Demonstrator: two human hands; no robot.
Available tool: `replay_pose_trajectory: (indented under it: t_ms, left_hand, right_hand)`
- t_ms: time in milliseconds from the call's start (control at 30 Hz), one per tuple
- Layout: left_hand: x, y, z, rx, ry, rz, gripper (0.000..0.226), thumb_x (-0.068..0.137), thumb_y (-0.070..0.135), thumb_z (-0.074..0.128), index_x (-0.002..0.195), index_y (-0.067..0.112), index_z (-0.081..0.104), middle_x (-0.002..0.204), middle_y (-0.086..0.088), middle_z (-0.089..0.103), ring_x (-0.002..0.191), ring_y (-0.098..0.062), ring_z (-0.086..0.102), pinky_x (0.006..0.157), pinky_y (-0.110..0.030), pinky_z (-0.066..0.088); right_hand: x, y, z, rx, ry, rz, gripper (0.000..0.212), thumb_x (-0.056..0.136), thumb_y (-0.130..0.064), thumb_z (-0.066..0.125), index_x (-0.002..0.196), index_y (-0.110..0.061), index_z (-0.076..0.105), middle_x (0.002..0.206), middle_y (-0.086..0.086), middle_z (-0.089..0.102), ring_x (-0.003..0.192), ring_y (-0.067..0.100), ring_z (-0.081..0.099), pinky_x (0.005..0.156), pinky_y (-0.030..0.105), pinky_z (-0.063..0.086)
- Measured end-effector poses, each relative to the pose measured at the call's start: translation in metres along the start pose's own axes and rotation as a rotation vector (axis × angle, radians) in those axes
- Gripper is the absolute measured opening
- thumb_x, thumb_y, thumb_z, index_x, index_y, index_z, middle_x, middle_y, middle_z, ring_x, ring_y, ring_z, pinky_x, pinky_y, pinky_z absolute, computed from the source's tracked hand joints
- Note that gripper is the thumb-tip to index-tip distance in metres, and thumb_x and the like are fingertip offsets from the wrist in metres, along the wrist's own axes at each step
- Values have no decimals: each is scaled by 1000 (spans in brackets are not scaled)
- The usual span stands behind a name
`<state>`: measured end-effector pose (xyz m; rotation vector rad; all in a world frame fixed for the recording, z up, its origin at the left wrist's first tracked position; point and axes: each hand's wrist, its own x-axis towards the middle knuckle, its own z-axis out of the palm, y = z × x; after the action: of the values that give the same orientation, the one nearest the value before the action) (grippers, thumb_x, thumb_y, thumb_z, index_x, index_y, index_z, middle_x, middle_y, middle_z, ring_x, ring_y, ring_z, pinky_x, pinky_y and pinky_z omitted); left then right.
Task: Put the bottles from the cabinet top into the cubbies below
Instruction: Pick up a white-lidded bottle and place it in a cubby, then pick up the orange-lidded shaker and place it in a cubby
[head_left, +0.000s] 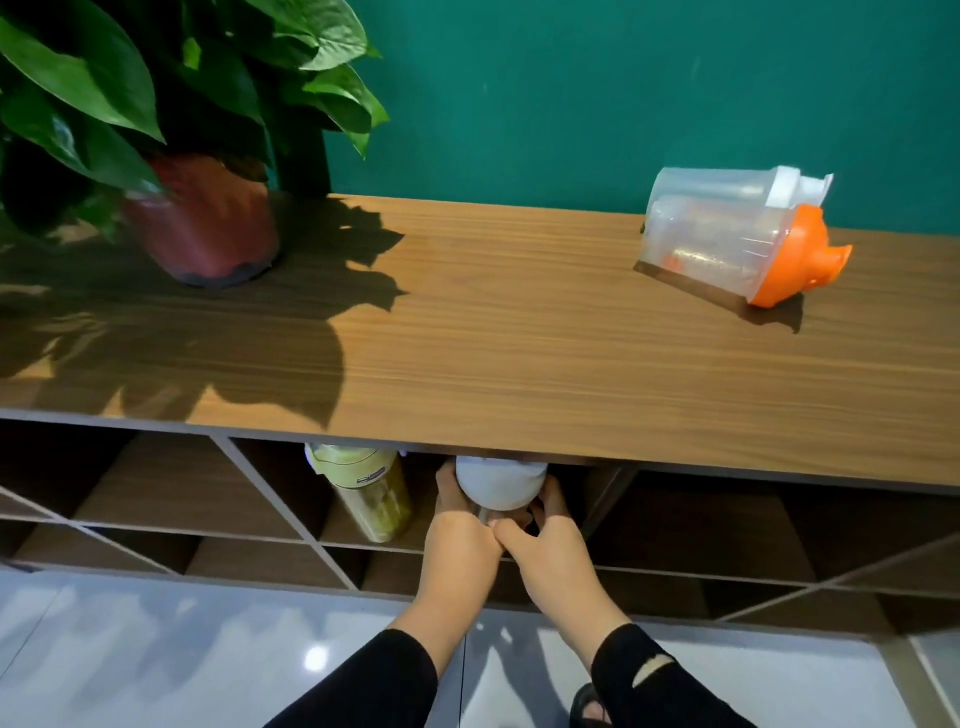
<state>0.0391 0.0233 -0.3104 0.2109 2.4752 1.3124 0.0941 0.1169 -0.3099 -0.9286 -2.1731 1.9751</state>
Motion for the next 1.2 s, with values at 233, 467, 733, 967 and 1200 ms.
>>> replay_pose_trajectory:
  t_ms: [233, 467, 733, 967, 1200]
  left_hand:
    - [-15, 3, -9, 0, -47, -49, 65, 77, 31, 84, 124, 6, 47, 75, 3, 58, 64, -5, 55, 54, -15, 46]
    - [-36, 16, -19, 97, -99, -53, 45, 94, 27, 64, 132, 14, 43, 104, 2, 63, 93, -15, 64, 82, -30, 55]
    - [-100, 86, -75, 150, 38, 587, 24, 92, 26, 59, 95, 49, 66, 87, 33, 69, 85, 10, 66, 77, -5, 49]
    - [6, 186, -49, 279, 34, 585, 48, 98, 38, 55, 144, 27, 46, 141, 8, 53, 129, -11, 50, 107, -30, 42]
    - [57, 188, -12, 679, -4, 562, 69, 96, 62, 36, 154, 26, 31, 163, 4, 30, 153, -13, 20, 126, -42, 11]
  right_hand:
    - [-17, -4, -8, -264, -47, 105, 45, 90, -46, 64, 126, -25, 48, 115, -4, 61, 98, 3, 58, 84, 22, 47]
    - [-44, -30, -21, -392, -86, 128, 72, 98, -47, 50, 157, -18, 21, 149, 3, 49, 128, 13, 51, 104, 28, 39]
    - [-123, -111, -109, -298, 227, -560, 19, 95, -35, 59, 97, -28, 76, 89, -15, 74, 92, 4, 70, 80, 18, 52]
    - [-20, -131, -224, -268, 503, -296, 89, 80, -46, 76, 153, -27, 29, 156, 3, 38, 138, 21, 41, 106, 39, 39]
    - [54, -150, -253, -273, 485, -484, 108, 70, -41, 88, 154, -31, 20, 160, 0, 24, 137, 13, 32, 107, 37, 36]
